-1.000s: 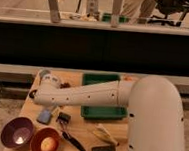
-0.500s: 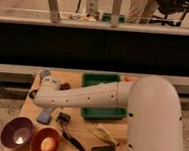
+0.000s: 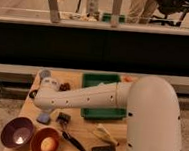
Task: Place sponge in table surface
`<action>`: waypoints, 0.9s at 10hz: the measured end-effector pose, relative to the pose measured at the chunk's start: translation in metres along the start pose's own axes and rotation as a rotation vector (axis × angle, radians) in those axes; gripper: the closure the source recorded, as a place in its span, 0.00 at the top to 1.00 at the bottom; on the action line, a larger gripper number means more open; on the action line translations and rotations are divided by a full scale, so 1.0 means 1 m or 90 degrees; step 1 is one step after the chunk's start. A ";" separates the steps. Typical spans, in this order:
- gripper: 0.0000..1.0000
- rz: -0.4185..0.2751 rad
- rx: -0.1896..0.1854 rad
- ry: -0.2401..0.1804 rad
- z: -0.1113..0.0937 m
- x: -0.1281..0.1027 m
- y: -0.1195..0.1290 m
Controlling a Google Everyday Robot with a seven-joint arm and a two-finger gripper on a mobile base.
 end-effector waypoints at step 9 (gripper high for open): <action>0.80 -0.120 -0.129 -0.057 0.041 0.013 -0.004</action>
